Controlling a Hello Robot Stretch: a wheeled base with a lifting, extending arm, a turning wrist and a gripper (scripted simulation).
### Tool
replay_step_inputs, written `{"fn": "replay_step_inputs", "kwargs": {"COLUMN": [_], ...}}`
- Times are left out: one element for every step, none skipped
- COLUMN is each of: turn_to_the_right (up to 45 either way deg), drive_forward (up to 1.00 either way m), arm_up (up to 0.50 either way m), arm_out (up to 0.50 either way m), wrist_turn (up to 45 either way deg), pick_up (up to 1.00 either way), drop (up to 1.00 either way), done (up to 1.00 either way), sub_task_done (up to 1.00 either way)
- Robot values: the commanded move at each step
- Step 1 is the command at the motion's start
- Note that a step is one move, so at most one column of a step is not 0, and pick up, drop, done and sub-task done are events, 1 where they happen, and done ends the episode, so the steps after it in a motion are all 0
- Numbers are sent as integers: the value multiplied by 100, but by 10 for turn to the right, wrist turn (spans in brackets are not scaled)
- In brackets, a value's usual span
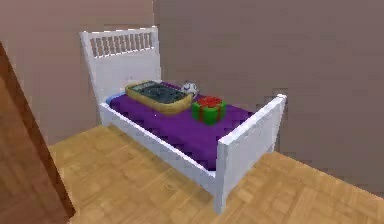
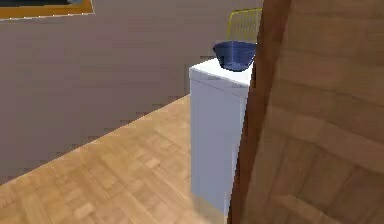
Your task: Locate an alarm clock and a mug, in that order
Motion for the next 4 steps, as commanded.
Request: {"fn": "replay_step_inputs", "kwargs": {"turn_to_the_right": [-420, 0, 450, 270], "drive_forward": [0, 5, 0, 0], "arm_up": [0, 0, 0, 0], "arm_out": [0, 0, 0, 0], "wrist_turn": [0, 0, 0, 0], "pick_up": [0, 0, 0, 0], "drop": [0, 0, 0, 0], "done": [0, 0, 0, 0], "sub_task_done": [0, 0, 0, 0]}}
